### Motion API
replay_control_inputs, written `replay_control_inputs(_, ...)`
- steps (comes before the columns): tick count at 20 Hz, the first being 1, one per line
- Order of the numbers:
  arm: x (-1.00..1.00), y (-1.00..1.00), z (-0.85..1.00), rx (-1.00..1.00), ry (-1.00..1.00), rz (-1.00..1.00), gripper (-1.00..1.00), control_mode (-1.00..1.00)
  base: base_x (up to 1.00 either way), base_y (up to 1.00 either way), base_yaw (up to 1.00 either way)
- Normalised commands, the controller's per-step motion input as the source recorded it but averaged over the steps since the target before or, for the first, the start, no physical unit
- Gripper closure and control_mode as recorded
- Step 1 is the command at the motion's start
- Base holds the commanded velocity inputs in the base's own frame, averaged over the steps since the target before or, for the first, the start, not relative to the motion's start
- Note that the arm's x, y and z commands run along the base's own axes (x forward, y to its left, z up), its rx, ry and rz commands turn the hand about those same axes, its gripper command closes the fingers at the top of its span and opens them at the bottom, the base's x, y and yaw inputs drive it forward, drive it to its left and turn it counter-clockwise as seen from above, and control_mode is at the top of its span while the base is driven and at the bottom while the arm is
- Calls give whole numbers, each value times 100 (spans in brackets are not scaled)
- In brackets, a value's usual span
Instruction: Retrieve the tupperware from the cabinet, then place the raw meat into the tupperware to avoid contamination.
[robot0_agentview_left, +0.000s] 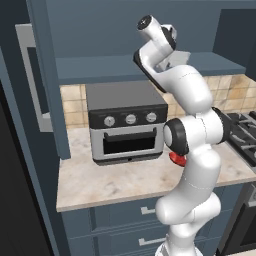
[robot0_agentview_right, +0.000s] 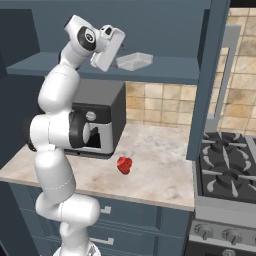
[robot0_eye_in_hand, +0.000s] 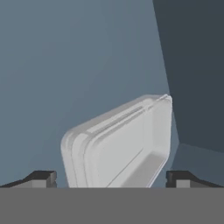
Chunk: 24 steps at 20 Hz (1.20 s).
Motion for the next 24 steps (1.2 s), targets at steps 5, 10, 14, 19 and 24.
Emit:
replay_control_inputs(5, 0, 43, -34, 1, 2, 0, -100, -100, 0, 0, 0)
replay_control_inputs(10, 3, 31, -34, 0, 1, 0, -100, -100, 0, 0, 0)
replay_control_inputs(14, 10, 0, -51, -2, 2, 0, -100, -100, 0, 0, 0)
replay_control_inputs(19, 16, 0, -64, -6, 3, 0, -100, -100, 0, 0, 0)
replay_control_inputs(24, 16, 0, -32, 4, 2, 0, -100, -100, 0, 0, 0)
